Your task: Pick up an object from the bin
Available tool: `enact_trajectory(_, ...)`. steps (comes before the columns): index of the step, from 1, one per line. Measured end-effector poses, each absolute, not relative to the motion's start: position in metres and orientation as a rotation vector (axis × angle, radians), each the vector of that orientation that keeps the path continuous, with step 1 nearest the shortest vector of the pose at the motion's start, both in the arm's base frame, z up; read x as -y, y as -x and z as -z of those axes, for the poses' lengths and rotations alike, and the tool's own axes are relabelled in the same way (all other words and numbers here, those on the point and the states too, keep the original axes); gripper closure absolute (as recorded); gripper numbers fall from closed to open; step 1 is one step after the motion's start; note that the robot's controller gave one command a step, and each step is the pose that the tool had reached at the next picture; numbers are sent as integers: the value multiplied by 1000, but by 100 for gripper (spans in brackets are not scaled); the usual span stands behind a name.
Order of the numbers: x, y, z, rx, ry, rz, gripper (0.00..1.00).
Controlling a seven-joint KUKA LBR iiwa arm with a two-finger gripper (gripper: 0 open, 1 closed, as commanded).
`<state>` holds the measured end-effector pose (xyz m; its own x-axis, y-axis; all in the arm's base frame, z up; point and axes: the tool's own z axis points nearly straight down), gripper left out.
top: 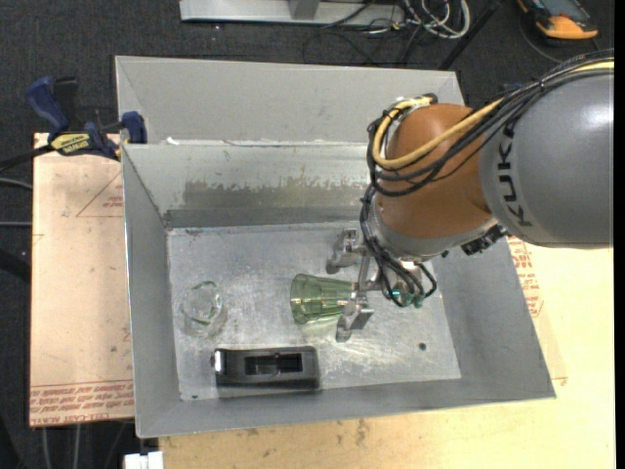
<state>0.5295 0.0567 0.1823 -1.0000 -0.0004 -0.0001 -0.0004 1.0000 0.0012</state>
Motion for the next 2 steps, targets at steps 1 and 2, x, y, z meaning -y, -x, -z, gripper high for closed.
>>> enact_trajectory(1,-45,-545,-138,-3132,-81,-4,0)
enact_trajectory(2,-31,-585,-76,-3137,-93,-6,100)
